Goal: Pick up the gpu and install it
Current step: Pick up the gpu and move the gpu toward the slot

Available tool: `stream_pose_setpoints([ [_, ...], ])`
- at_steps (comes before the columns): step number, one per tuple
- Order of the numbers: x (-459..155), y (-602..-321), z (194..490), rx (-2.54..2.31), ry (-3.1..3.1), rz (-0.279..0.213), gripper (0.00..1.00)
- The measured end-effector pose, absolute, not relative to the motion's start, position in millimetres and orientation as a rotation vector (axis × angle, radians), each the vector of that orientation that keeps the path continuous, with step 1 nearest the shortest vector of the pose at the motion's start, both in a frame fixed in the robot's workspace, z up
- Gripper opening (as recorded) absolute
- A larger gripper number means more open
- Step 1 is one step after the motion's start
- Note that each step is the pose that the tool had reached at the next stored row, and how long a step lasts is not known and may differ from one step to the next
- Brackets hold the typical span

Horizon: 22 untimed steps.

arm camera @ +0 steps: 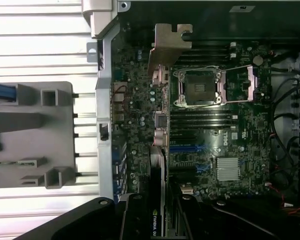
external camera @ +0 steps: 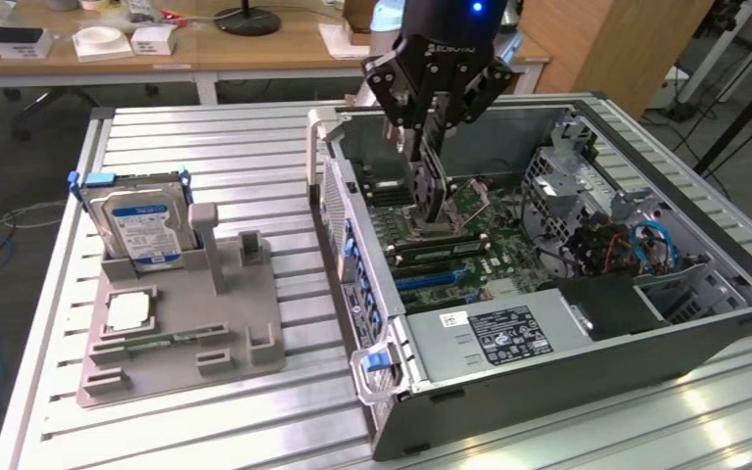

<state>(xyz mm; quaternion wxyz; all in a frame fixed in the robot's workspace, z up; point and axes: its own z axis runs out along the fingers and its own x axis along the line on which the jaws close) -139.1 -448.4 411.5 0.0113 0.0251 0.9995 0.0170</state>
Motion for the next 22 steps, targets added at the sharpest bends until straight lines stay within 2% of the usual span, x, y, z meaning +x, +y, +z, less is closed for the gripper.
stream_pose_setpoints([
  [22, -91.1, -448.4, 407.2, 0.078, 3.118, 0.053, 0.26],
])
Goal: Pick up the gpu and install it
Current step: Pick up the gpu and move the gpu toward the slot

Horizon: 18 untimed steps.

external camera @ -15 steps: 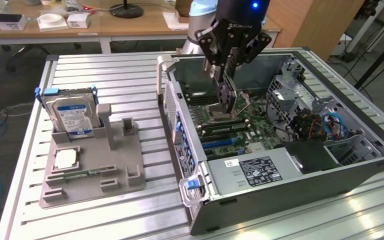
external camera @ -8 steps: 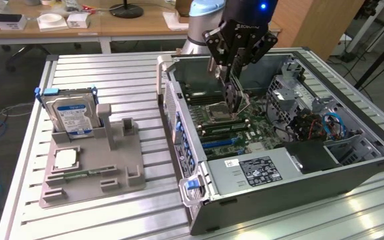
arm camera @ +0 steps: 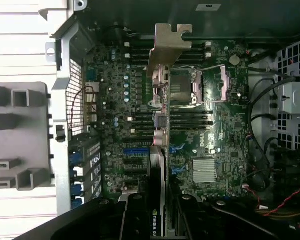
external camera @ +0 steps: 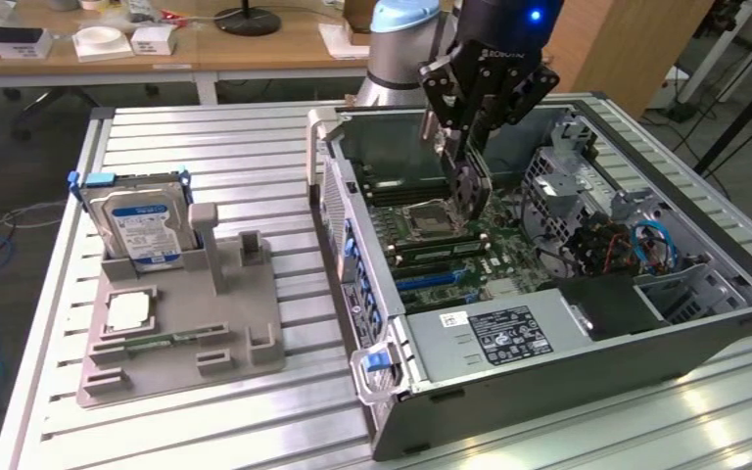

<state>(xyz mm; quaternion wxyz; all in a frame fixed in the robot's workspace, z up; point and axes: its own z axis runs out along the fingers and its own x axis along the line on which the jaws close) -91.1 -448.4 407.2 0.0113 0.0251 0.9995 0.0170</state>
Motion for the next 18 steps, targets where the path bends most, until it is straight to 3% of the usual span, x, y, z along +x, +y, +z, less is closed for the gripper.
stream_pose_setpoints([
  [18, -67.2, -448.4, 405.6, 0.078, 3.118, 0.053, 0.26],
])
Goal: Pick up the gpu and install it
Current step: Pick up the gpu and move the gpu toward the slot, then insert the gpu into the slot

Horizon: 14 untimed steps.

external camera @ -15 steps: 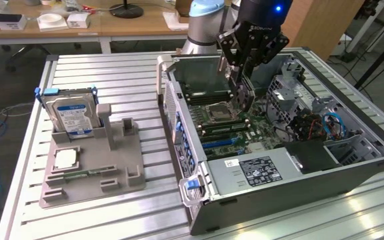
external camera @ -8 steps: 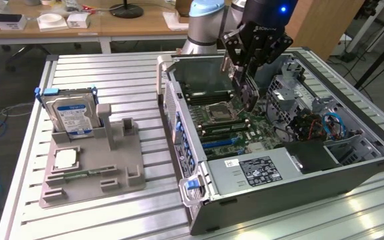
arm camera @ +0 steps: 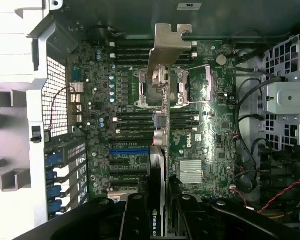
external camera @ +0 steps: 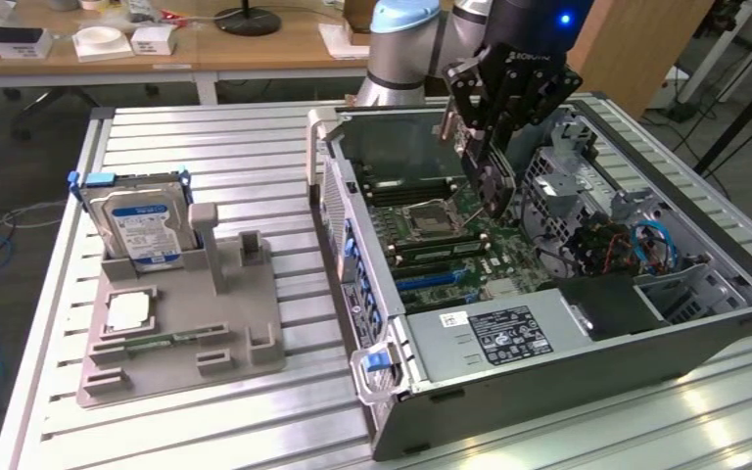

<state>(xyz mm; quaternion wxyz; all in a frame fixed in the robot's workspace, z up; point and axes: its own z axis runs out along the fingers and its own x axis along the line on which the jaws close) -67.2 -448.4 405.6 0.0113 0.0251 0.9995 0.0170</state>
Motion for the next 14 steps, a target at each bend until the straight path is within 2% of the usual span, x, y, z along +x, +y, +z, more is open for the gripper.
stream_pose_setpoints([
  [14, -67.1, -448.3, 405.1, 0.075, 3.118, 0.053, 0.26],
])
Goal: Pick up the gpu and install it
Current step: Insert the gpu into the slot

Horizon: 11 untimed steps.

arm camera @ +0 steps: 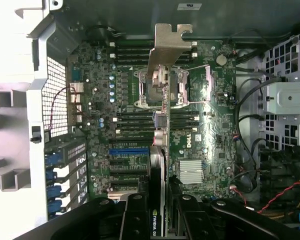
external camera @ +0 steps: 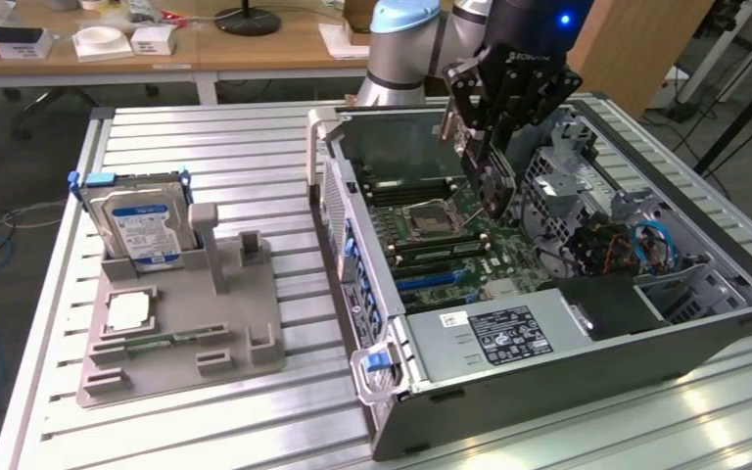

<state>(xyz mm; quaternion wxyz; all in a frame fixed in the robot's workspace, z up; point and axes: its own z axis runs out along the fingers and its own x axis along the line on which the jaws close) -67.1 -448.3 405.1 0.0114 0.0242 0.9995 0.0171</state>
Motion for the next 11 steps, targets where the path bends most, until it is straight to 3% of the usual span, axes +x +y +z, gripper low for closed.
stream_pose_setpoints([
  [11, -66.9, -447.8, 404.3, -0.122, 3.118, 0.055, 0.26],
])
